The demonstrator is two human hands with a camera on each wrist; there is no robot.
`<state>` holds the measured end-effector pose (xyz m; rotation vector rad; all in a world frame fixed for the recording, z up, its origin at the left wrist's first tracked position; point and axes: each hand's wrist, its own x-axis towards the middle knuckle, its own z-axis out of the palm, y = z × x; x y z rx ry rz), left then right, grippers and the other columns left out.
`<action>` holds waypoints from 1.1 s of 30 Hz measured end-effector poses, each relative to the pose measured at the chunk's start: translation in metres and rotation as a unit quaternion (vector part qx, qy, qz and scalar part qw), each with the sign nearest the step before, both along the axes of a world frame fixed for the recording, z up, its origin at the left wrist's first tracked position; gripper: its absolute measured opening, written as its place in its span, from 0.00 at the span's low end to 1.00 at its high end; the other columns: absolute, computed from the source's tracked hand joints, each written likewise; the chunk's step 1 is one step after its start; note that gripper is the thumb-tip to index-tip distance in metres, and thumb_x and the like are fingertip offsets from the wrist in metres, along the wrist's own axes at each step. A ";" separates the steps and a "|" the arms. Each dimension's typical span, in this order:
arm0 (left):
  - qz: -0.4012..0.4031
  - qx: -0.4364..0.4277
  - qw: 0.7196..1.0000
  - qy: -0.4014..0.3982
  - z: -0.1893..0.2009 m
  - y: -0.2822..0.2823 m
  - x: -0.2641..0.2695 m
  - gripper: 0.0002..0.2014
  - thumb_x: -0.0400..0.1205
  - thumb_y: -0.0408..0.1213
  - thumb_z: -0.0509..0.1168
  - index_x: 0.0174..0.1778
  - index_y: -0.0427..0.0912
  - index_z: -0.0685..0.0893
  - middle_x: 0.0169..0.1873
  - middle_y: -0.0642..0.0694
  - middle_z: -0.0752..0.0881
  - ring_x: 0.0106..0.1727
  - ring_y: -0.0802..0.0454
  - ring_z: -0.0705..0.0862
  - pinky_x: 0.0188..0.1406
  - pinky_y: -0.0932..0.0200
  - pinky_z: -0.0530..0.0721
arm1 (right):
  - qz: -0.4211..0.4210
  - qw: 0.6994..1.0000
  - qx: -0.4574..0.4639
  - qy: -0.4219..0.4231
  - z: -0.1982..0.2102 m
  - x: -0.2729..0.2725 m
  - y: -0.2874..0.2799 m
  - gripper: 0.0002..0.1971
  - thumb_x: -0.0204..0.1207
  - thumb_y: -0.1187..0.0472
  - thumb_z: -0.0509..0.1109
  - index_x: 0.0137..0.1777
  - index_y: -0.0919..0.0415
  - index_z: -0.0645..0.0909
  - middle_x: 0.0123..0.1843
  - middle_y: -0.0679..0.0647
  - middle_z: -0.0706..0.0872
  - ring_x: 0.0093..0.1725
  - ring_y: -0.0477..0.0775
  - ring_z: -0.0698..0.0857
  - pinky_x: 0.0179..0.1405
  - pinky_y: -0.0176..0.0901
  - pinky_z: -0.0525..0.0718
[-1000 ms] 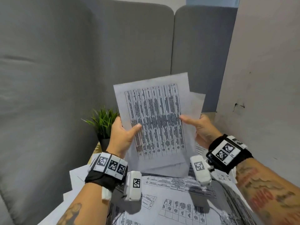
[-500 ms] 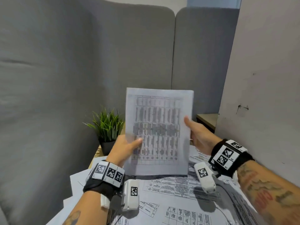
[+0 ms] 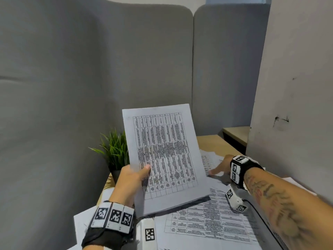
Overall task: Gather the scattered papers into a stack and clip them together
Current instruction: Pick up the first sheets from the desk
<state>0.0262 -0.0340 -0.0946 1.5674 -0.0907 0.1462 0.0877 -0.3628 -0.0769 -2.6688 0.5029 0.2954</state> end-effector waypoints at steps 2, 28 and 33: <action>0.009 -0.007 1.000 0.008 -0.004 0.002 0.004 0.04 0.84 0.34 0.68 0.51 0.44 0.88 0.52 0.44 0.91 0.56 0.47 0.87 0.60 0.48 0.81 | 0.041 0.995 -0.086 0.032 0.007 0.001 0.010 0.29 0.66 0.32 0.78 0.55 0.56 0.91 0.51 0.51 0.92 0.42 0.52 0.86 0.45 0.42 0.84; -0.041 0.019 0.997 -0.065 0.022 -0.019 -0.016 0.10 0.84 0.38 0.67 0.61 0.52 0.82 0.51 0.56 0.90 0.53 0.64 0.86 0.47 0.67 0.80 | 0.309 0.895 0.148 -0.284 0.195 -0.047 -0.011 0.08 0.69 0.54 0.78 0.44 0.58 0.91 0.42 0.55 0.91 0.39 0.49 0.85 0.44 0.44 0.83; -0.112 0.006 0.993 -0.046 0.029 -0.024 -0.027 0.08 0.82 0.39 0.68 0.43 0.40 0.90 0.46 0.45 0.93 0.55 0.49 0.90 0.61 0.49 0.82 | 0.340 0.892 0.218 -0.201 0.203 -0.065 -0.004 0.27 0.60 0.43 0.85 0.51 0.64 0.90 0.50 0.66 0.88 0.46 0.61 0.83 0.48 0.50 0.81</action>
